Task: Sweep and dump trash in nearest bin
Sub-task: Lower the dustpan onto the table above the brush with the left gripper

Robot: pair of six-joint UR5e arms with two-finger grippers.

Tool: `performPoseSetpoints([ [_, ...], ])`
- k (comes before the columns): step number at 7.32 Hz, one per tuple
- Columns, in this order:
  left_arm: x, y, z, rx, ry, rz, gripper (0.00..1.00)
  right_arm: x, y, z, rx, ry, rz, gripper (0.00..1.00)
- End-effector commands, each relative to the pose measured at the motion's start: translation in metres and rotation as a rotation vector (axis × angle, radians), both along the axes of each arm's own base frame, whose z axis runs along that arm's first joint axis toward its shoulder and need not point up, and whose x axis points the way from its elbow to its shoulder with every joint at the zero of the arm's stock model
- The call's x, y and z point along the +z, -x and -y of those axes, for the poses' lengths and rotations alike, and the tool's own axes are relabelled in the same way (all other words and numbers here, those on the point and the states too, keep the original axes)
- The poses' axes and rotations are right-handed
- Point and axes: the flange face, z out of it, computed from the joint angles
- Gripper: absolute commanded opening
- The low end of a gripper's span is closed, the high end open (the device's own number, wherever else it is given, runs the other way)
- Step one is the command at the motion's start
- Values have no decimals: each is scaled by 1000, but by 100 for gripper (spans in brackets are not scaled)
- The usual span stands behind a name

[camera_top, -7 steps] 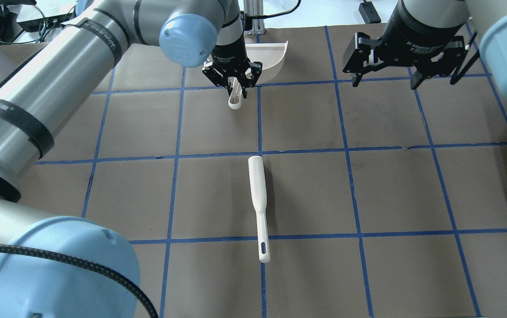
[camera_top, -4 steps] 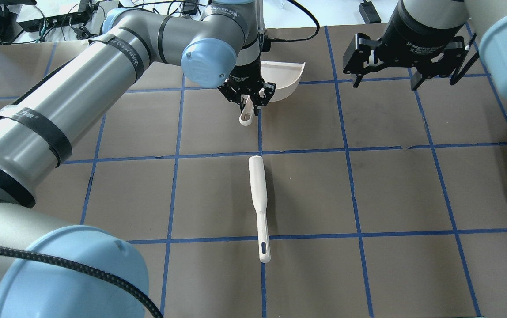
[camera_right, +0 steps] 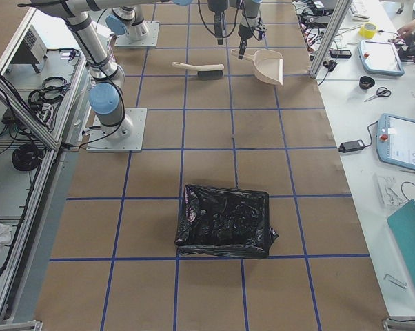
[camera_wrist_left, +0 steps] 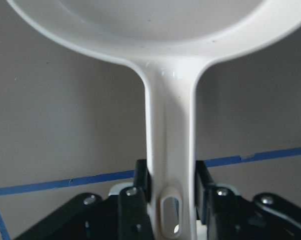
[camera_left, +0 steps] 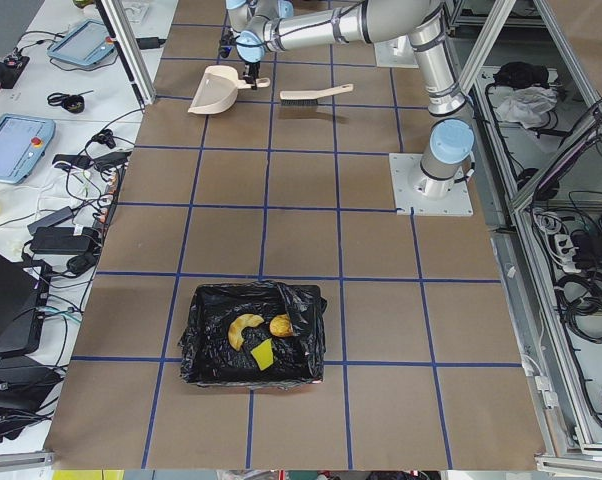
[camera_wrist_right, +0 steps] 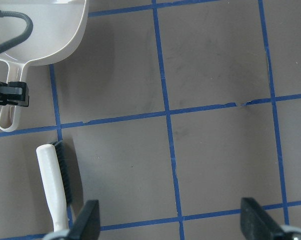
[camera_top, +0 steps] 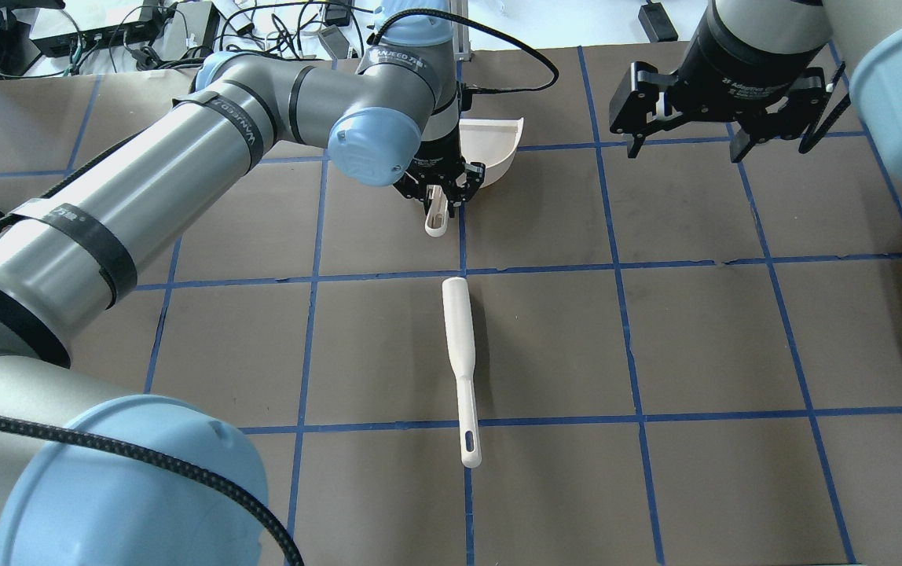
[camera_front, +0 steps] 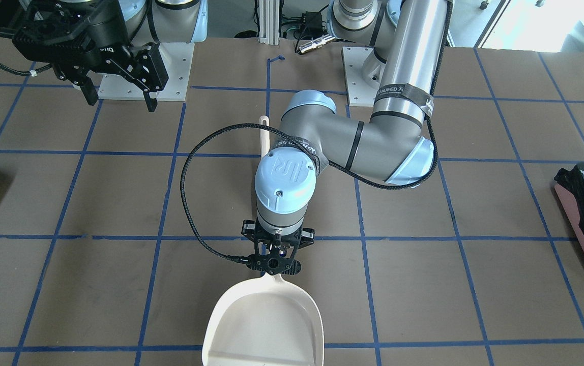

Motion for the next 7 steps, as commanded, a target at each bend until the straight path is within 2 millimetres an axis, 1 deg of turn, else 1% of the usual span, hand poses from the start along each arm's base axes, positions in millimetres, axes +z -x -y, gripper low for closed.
performPoseSetpoints([
  [1,-4,0,-1,23,-13,4,0,0,0,-1,0,1,2,100],
  [4,-8,0,-5,22,-47,14,0,-1,0,-1,0,-2,1,100],
  [5,-3,1,-6,22,-41,7,0,0,0,-1,0,-1,2,100],
  [6,-4,3,-8,21,-49,9,0,-1,0,-1,0,-2,1,100],
  [7,-9,3,-8,21,-57,12,0,-1,0,-1,0,-3,2,100],
])
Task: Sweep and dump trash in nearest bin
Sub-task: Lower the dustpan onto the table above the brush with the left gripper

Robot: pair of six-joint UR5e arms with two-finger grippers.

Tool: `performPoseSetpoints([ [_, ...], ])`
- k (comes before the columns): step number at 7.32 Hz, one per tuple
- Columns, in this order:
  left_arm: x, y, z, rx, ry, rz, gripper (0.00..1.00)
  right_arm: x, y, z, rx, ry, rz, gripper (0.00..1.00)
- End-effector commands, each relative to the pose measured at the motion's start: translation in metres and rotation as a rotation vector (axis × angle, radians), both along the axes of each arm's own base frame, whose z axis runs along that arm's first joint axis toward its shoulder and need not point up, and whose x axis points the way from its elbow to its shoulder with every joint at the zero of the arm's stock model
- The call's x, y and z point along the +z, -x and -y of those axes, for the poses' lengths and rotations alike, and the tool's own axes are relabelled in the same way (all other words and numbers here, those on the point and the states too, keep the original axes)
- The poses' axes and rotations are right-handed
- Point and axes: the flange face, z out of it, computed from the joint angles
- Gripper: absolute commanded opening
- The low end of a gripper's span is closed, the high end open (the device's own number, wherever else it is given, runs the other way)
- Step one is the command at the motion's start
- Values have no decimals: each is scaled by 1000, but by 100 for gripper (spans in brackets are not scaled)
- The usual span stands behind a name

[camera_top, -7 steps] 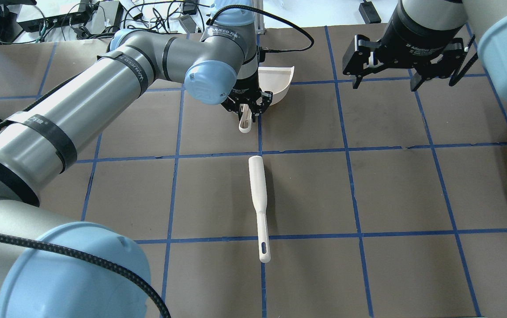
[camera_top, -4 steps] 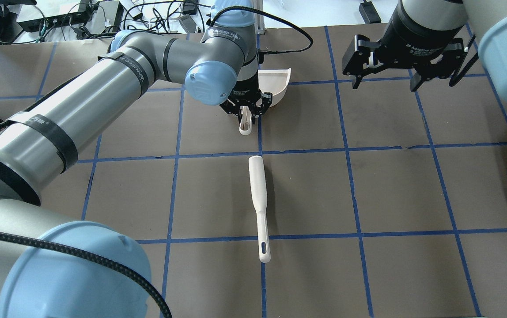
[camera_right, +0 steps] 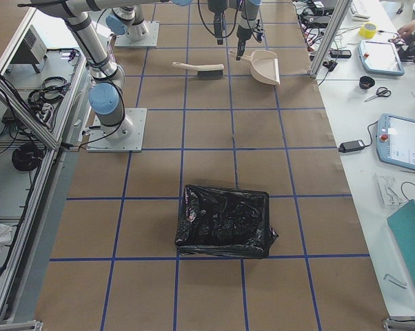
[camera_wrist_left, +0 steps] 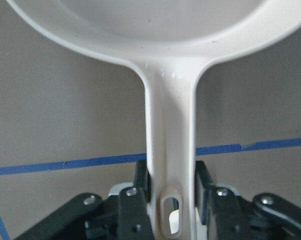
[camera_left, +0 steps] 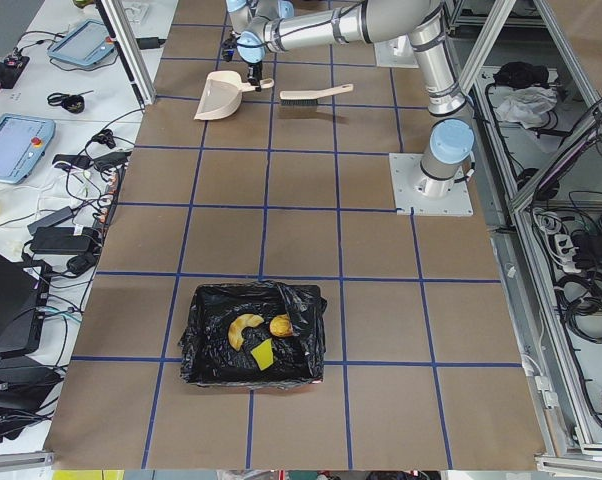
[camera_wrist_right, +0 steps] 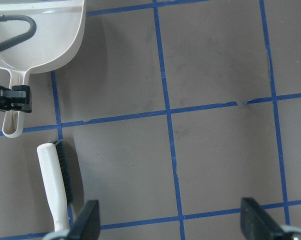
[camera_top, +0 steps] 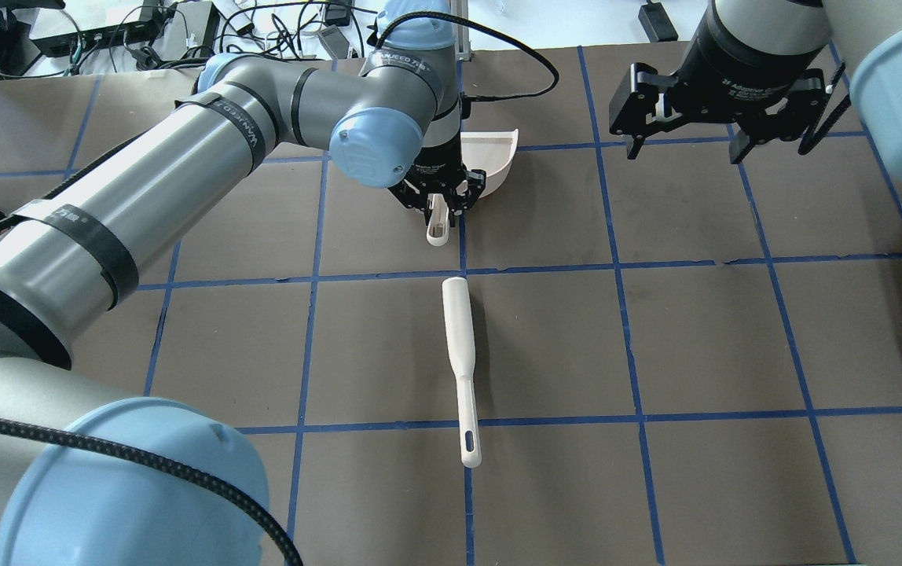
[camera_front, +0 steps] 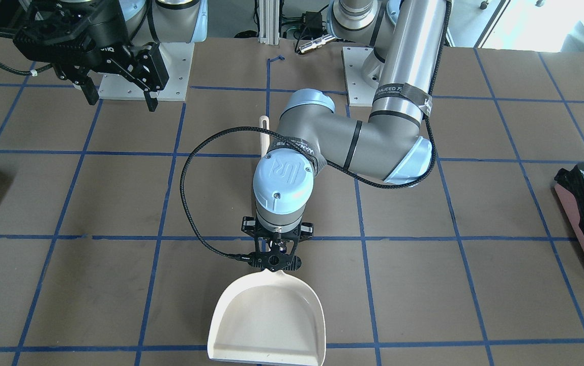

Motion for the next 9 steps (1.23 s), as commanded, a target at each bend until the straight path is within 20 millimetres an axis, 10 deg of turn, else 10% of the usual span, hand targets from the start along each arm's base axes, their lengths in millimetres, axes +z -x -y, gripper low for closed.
performPoseSetpoints([
  [1,-5,1,-1,1,-10,1,0,0,0,0,0,0,-1,100],
  [9,-5,18,-10,39,-14,0,0,-1,0,-1,0,-4,1,100],
])
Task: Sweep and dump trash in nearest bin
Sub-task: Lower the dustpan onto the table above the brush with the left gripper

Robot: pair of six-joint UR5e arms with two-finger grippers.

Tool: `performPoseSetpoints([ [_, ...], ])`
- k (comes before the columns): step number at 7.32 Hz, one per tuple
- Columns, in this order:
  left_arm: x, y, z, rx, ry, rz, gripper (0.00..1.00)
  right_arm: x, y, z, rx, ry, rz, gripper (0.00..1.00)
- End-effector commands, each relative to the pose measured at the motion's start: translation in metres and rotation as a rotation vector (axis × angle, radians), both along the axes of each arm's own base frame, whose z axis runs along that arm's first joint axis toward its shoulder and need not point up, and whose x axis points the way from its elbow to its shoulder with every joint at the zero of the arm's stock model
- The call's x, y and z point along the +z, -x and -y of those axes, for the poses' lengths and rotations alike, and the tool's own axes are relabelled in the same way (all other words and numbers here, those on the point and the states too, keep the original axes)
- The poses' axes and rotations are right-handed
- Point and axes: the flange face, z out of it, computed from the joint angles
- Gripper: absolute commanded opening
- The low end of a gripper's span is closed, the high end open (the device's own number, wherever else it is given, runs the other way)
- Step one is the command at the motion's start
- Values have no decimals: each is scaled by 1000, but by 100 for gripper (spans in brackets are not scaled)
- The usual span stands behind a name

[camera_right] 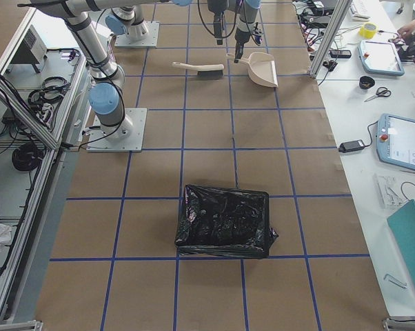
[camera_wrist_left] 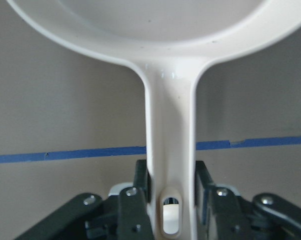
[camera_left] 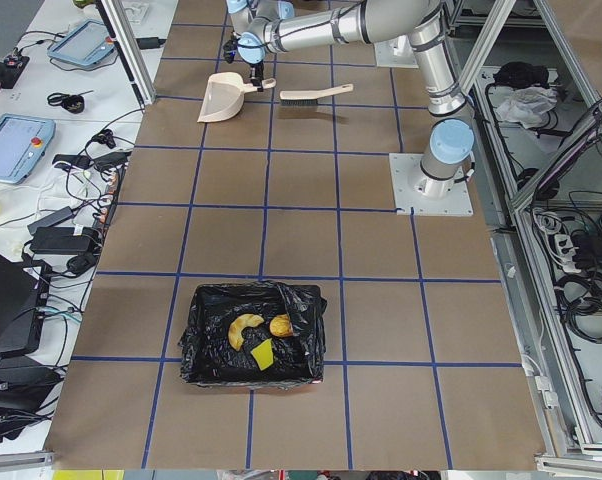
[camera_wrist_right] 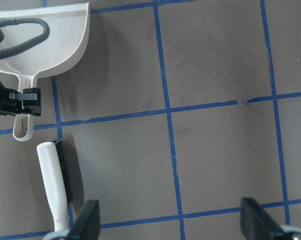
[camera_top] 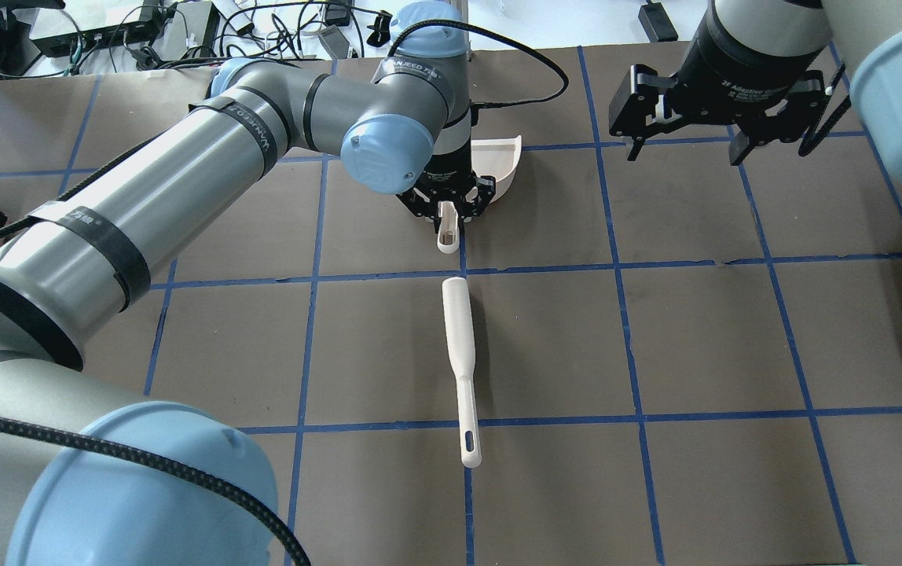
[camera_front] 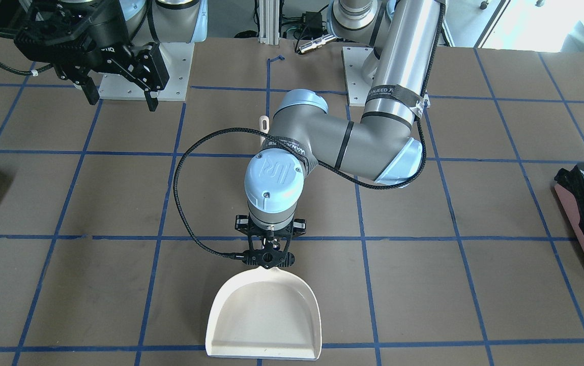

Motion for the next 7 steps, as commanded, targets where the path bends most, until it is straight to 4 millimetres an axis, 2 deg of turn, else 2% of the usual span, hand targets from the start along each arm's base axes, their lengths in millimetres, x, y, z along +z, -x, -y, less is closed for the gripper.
performPoseSetpoints([
  [1,-2,5,-2,-1,1,1,8,-1,0,0,0,-1,-2,100],
  [2,-3,4,0,0,8,0,63,0,0,0,0,0,-1,100],
  [3,-3,5,0,0,9,-2,87,0,0,0,0,0,0,100],
  [4,0,5,-1,2,13,-3,98,0,0,-1,0,-1,0,100],
  [5,6,4,-1,13,21,-5,100,-1,0,0,0,-3,-2,100],
  [7,41,-1,-7,15,62,-10,100,0,0,-1,0,-1,0,100],
])
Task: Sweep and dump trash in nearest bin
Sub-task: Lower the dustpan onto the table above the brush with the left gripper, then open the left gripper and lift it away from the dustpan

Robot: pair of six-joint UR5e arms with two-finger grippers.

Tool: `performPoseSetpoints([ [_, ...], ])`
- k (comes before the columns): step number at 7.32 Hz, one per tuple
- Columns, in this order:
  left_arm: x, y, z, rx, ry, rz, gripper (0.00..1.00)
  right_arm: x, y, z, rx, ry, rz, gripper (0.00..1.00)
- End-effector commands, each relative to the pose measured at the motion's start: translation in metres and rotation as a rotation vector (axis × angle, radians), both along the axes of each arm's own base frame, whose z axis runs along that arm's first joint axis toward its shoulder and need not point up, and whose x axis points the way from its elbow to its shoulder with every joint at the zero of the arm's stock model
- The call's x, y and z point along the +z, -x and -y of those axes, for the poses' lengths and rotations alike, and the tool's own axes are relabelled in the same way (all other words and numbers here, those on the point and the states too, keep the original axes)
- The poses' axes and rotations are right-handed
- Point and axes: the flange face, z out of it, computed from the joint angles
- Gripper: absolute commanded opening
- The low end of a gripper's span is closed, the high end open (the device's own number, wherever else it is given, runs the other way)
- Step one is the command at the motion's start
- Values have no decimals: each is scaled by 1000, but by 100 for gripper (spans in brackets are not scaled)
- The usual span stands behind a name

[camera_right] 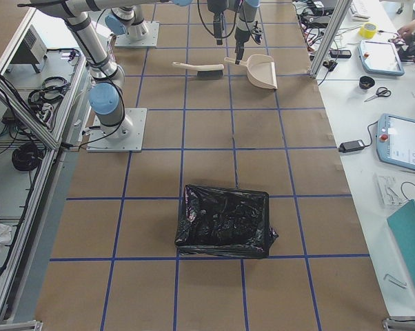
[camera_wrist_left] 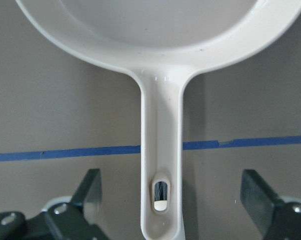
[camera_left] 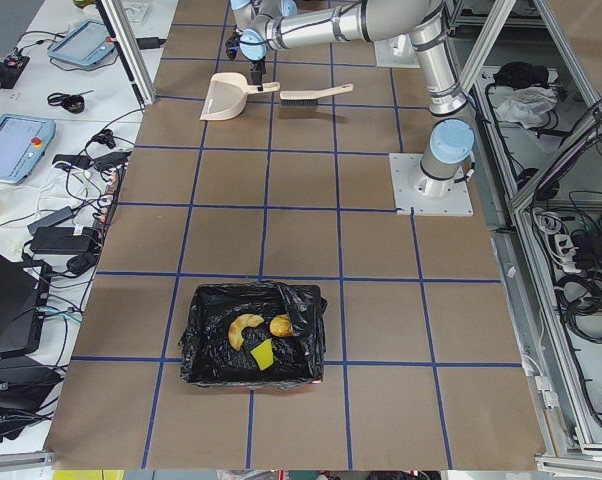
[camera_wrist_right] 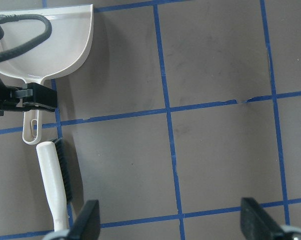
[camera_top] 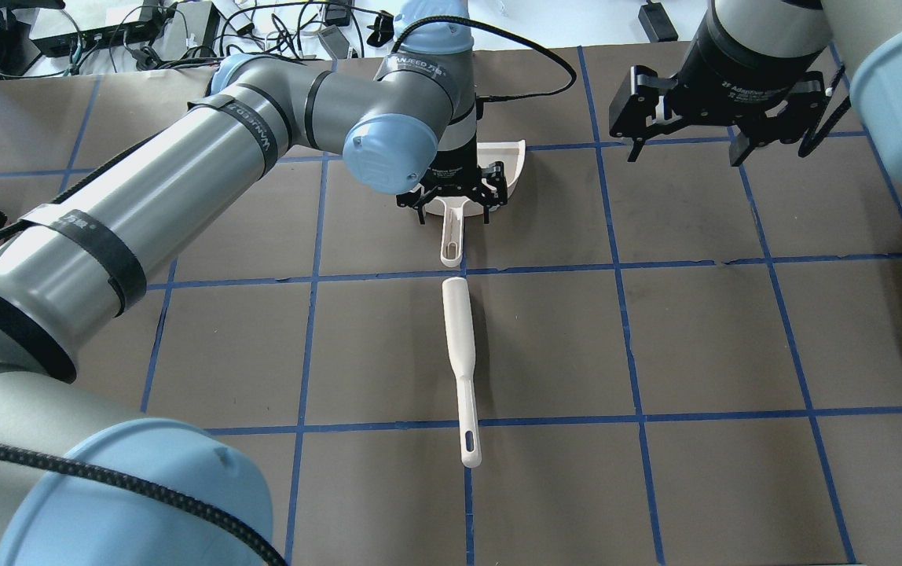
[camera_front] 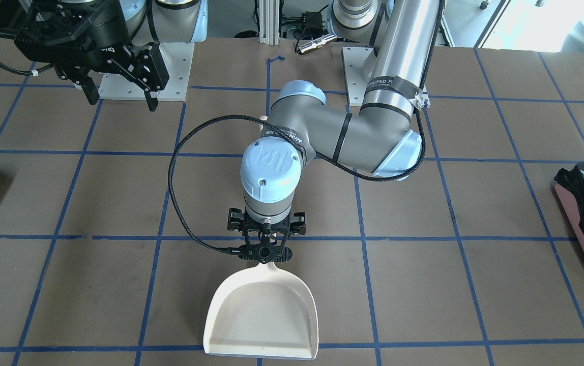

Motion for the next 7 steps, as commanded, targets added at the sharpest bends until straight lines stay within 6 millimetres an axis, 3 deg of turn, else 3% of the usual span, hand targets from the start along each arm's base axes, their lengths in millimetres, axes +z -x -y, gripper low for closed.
performPoseSetpoints([
  [1,34,-9,-9,8,38,0,100,0,0,0,0,0,0,100],
  [4,73,-58,-17,59,58,-4,100,0,0,0,0,0,0,100],
  [7,120,-86,-45,83,70,32,100,0,0,0,0,0,0,100],
])
